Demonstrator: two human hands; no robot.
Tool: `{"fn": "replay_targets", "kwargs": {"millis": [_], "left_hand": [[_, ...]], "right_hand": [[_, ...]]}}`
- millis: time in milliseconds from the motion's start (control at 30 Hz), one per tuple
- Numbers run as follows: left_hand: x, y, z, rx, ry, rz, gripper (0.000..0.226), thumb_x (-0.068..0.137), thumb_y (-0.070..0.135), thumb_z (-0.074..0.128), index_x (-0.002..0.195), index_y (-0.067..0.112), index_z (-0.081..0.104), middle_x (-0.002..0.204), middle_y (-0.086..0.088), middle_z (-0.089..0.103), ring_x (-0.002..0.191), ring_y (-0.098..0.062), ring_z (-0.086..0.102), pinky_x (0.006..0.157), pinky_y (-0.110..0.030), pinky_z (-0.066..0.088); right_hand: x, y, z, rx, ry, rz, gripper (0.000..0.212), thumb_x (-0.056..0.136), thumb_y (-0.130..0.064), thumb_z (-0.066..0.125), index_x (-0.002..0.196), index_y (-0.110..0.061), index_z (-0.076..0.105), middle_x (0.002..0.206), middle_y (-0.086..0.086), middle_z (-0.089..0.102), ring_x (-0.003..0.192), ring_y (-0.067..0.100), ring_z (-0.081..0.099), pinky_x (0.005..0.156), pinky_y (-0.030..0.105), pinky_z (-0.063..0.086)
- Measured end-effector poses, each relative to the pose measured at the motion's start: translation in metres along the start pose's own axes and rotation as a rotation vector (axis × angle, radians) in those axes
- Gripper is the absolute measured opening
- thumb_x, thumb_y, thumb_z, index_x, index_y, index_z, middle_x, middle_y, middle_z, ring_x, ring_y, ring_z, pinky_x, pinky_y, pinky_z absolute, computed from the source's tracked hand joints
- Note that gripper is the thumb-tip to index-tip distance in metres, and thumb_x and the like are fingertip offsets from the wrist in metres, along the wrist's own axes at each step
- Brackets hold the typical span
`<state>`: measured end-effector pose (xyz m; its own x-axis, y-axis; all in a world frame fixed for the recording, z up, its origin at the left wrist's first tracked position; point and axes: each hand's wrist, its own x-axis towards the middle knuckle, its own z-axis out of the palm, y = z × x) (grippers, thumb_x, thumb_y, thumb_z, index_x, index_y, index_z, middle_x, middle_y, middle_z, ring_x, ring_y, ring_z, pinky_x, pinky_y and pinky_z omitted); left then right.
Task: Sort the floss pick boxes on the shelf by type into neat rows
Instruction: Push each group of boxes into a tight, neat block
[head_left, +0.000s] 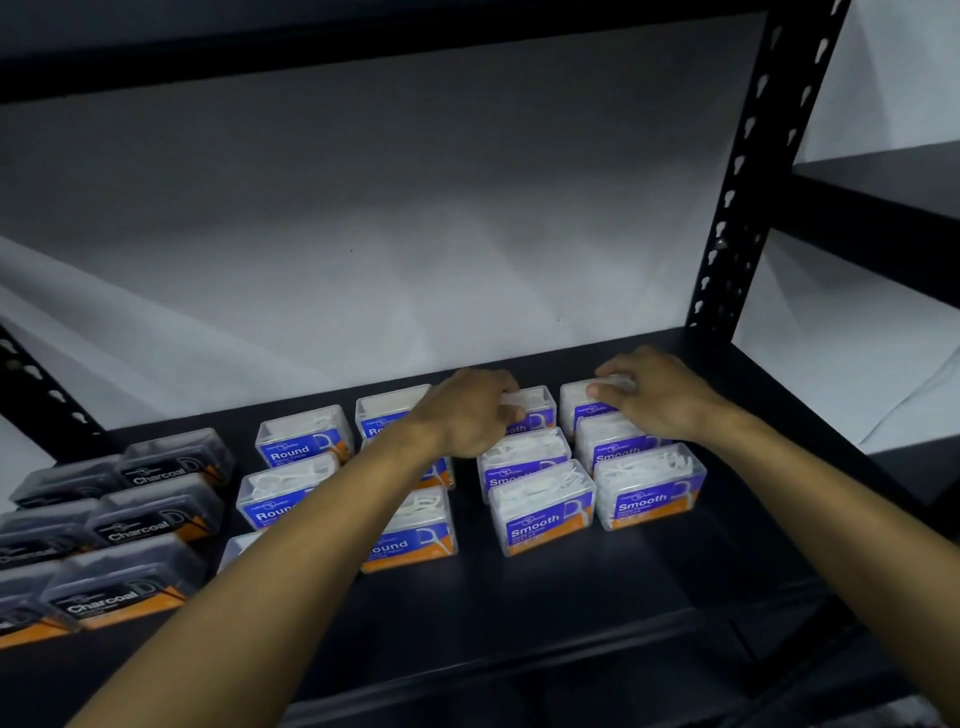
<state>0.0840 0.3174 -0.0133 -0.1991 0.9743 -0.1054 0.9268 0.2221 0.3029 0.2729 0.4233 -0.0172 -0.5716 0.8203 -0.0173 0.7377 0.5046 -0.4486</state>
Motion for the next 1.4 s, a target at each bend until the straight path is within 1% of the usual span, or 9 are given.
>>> {"fn": "replay_targets", "kwargs": {"millis": [133, 333, 567, 933, 1033, 1167, 1233, 1300, 1400], "left_hand": [[0.000, 0.002, 0.000, 0.011, 0.009, -0.008, 0.044, 0.097, 0.038, 0.055, 0.137, 0.021, 0.050, 0.137, -0.001, 0.056, 0.120, -0.021, 0.054, 0.098, -0.039, 0.047], [0.001, 0.005, 0.001, 0.019, 0.001, 0.000, 0.042, 0.098, 0.037, 0.054, 0.136, 0.020, 0.051, 0.136, -0.001, 0.057, 0.118, -0.020, 0.055, 0.095, -0.036, 0.048], [0.004, 0.006, 0.000, 0.019, -0.021, 0.011, 0.041, 0.098, 0.037, 0.054, 0.135, 0.020, 0.052, 0.135, -0.002, 0.057, 0.116, -0.020, 0.055, 0.092, -0.034, 0.047], [0.008, 0.009, 0.001, 0.011, -0.025, 0.018, 0.037, 0.097, 0.037, 0.054, 0.130, 0.020, 0.054, 0.130, -0.001, 0.060, 0.110, -0.018, 0.057, 0.093, -0.038, 0.049], [0.009, 0.008, 0.001, 0.005, -0.022, 0.018, 0.037, 0.097, 0.037, 0.055, 0.129, 0.020, 0.055, 0.129, -0.001, 0.060, 0.110, -0.018, 0.057, 0.093, -0.038, 0.050], [0.010, 0.008, 0.001, 0.009, -0.028, 0.016, 0.039, 0.097, 0.037, 0.055, 0.132, 0.020, 0.054, 0.132, -0.001, 0.059, 0.113, -0.018, 0.057, 0.096, -0.040, 0.049], [0.008, 0.008, 0.000, 0.020, -0.031, 0.012, 0.045, 0.097, 0.038, 0.055, 0.139, 0.021, 0.048, 0.140, -0.002, 0.054, 0.121, -0.020, 0.053, 0.101, -0.041, 0.046], [0.004, 0.008, -0.003, 0.039, -0.020, 0.009, 0.056, 0.098, 0.041, 0.053, 0.147, 0.022, 0.038, 0.149, -0.001, 0.046, 0.132, -0.022, 0.046, 0.106, -0.040, 0.041], [-0.012, 0.009, -0.013, 0.145, 0.093, 0.058, 0.056, 0.100, 0.043, 0.047, 0.150, 0.024, 0.032, 0.150, -0.001, 0.042, 0.135, -0.021, 0.040, 0.103, -0.039, 0.039]], "right_hand": [[0.002, 0.004, 0.004, 0.036, 0.038, 0.024, 0.042, 0.090, -0.046, 0.056, 0.126, -0.024, 0.056, 0.132, 0.004, 0.050, 0.115, 0.022, 0.053, 0.085, 0.032, 0.040], [0.000, 0.002, 0.005, 0.035, 0.050, 0.022, 0.041, 0.092, -0.044, 0.054, 0.126, -0.022, 0.056, 0.132, 0.004, 0.051, 0.115, 0.021, 0.053, 0.082, 0.029, 0.037], [0.000, 0.001, 0.006, 0.053, 0.059, 0.034, 0.041, 0.091, -0.044, 0.055, 0.126, -0.022, 0.056, 0.133, 0.005, 0.050, 0.116, 0.021, 0.052, 0.083, 0.029, 0.037], [0.002, 0.001, 0.008, 0.063, 0.058, 0.028, 0.040, 0.091, -0.043, 0.055, 0.126, -0.023, 0.056, 0.134, 0.006, 0.049, 0.117, 0.022, 0.051, 0.090, 0.034, 0.041], [0.002, 0.002, 0.008, 0.062, 0.055, 0.026, 0.041, 0.091, -0.043, 0.056, 0.126, -0.022, 0.056, 0.134, 0.006, 0.049, 0.117, 0.022, 0.051, 0.089, 0.033, 0.040], [0.002, 0.000, 0.007, 0.045, 0.060, 0.011, 0.041, 0.092, -0.042, 0.055, 0.127, -0.021, 0.055, 0.134, 0.006, 0.049, 0.117, 0.022, 0.052, 0.085, 0.030, 0.038], [0.002, 0.000, 0.006, 0.022, 0.055, 0.007, 0.044, 0.092, -0.043, 0.054, 0.130, -0.021, 0.053, 0.137, 0.006, 0.046, 0.120, 0.023, 0.050, 0.086, 0.030, 0.038], [-0.001, 0.000, 0.002, -0.006, 0.064, 0.018, 0.049, 0.092, -0.047, 0.051, 0.135, -0.023, 0.048, 0.143, 0.007, 0.040, 0.127, 0.024, 0.045, 0.093, 0.034, 0.039], [-0.012, 0.003, -0.009, -0.054, 0.139, 0.003, 0.054, 0.091, -0.052, 0.048, 0.138, -0.024, 0.044, 0.146, 0.006, 0.036, 0.133, 0.024, 0.038, 0.101, 0.041, 0.039]]}}
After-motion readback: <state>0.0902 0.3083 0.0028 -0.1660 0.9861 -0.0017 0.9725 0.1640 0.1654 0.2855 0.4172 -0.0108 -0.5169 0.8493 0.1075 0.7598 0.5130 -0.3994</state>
